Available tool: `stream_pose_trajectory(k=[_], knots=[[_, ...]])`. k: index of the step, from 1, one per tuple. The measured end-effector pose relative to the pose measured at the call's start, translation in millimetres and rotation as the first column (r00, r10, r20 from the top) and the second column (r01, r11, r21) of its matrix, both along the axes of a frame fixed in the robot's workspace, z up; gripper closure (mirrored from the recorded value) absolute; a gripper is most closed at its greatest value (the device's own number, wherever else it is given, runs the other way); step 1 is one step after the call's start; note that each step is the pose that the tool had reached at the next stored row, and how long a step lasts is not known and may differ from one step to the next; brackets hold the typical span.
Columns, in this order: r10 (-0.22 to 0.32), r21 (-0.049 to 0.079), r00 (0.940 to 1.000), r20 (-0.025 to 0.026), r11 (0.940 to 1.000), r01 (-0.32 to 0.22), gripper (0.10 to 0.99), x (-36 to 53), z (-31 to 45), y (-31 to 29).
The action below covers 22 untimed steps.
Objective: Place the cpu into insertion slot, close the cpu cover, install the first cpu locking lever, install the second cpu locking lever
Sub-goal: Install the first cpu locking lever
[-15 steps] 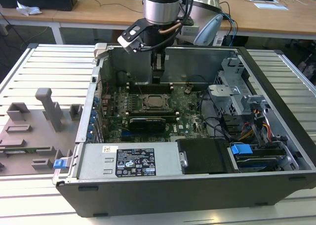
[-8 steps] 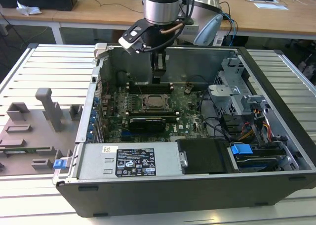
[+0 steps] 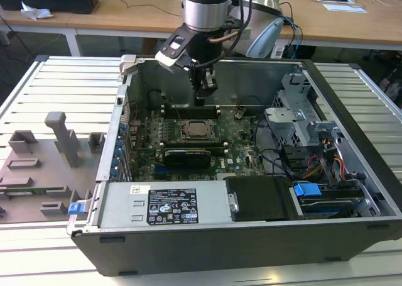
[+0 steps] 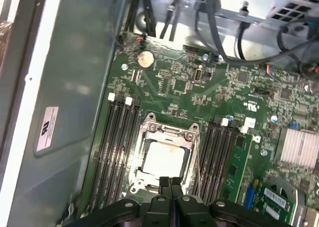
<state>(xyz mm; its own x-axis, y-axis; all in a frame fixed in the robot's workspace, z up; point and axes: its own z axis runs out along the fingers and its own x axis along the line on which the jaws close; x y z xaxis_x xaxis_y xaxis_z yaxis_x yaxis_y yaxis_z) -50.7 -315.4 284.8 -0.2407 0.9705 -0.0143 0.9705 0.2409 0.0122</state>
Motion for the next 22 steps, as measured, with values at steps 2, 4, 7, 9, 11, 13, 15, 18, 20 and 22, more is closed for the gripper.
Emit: stream_pose_trajectory(k=[2,4,7,9,11,13,15,18,20,22], knots=[[0.022,0.000,0.9998,0.0000,0.9998,-0.022,0.980,0.0,0.0,0.0],[0.049,0.000,0.9988,0.0000,0.9988,-0.049,0.980,0.0,0.0,0.0],[0.109,0.000,0.9940,0.0000,0.9940,-0.109,0.980,0.0,0.0,0.0],[0.148,0.000,0.9890,0.0000,0.9890,-0.148,0.980,0.0,0.0,0.0],[0.187,-0.001,0.9823,-0.0001,0.9823,-0.187,0.980,0.0,0.0,0.0],[0.216,-0.001,0.9764,-0.0002,0.9764,-0.216,0.980,0.0,0.0,0.0],[0.240,-0.001,0.9707,-0.0002,0.9707,-0.240,0.980,0.0,0.0,0.0],[0.311,-0.001,0.9506,-0.0003,0.9506,-0.311,0.980,0.0,0.0,0.0],[0.344,-0.002,0.9389,-0.0003,0.9389,-0.344,0.980,0.0,0.0,0.0],[0.366,-0.002,0.9306,-0.0003,0.9306,-0.366,0.980,0.0,0.0,0.0]])
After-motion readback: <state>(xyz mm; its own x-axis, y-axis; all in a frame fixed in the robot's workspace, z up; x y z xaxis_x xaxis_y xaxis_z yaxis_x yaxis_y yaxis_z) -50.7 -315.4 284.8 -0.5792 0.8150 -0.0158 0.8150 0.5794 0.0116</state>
